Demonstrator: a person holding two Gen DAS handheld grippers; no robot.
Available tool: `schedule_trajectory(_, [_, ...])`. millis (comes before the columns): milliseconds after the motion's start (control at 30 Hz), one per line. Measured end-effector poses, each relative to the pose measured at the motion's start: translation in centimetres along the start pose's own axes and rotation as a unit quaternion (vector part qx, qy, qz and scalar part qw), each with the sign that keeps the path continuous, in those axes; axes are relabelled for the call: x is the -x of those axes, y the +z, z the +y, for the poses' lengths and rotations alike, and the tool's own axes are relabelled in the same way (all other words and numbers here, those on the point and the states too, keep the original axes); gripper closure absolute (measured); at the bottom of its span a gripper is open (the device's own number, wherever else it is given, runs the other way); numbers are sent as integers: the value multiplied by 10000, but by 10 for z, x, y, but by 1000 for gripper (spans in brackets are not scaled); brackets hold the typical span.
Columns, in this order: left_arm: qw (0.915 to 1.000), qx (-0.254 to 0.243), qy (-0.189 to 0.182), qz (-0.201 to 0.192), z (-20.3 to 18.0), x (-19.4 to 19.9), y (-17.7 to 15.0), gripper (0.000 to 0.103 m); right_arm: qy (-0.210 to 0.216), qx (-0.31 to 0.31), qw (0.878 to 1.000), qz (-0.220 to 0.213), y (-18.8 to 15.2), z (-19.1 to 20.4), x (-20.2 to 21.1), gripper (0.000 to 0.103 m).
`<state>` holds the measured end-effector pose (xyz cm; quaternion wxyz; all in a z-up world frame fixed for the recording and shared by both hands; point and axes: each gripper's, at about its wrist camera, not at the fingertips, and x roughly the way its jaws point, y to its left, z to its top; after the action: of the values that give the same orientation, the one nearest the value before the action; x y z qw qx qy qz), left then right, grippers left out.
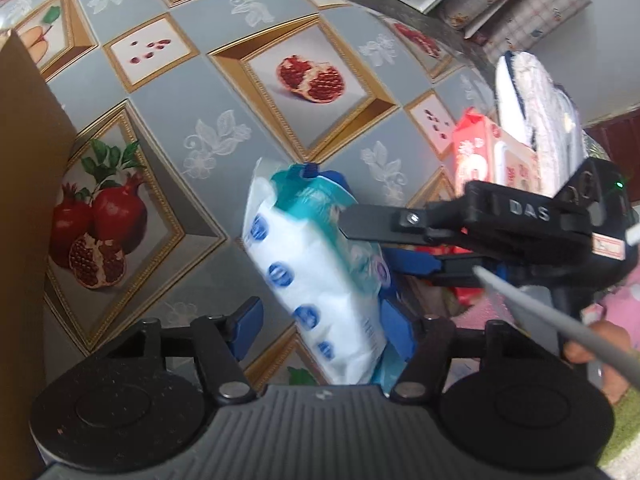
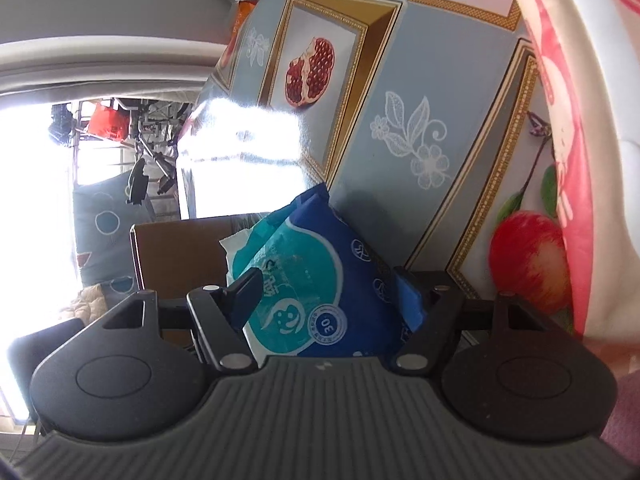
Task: Organize soft objects
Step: 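Carry the wet wipes pack with the right tool and lower it into the box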
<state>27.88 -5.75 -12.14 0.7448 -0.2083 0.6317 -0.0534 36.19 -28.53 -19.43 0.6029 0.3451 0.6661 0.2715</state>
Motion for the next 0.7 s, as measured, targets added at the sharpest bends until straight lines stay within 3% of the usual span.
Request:
schedule_trajectory(200, [9998, -14, 94, -175, 6, 2, -2, 53, -121, 300, 9995, 19, -4, 8, -9, 57])
schedule_trajectory(400, [9996, -34, 22, -271, 11, 14, -4, 56, -90, 445, 9989, -78, -11, 21, -4, 63])
schedule_trajectory(700, [9985, -236, -173, -467, 1, 48, -12, 57, -61, 639, 9973, -364, -24, 48, 24, 64])
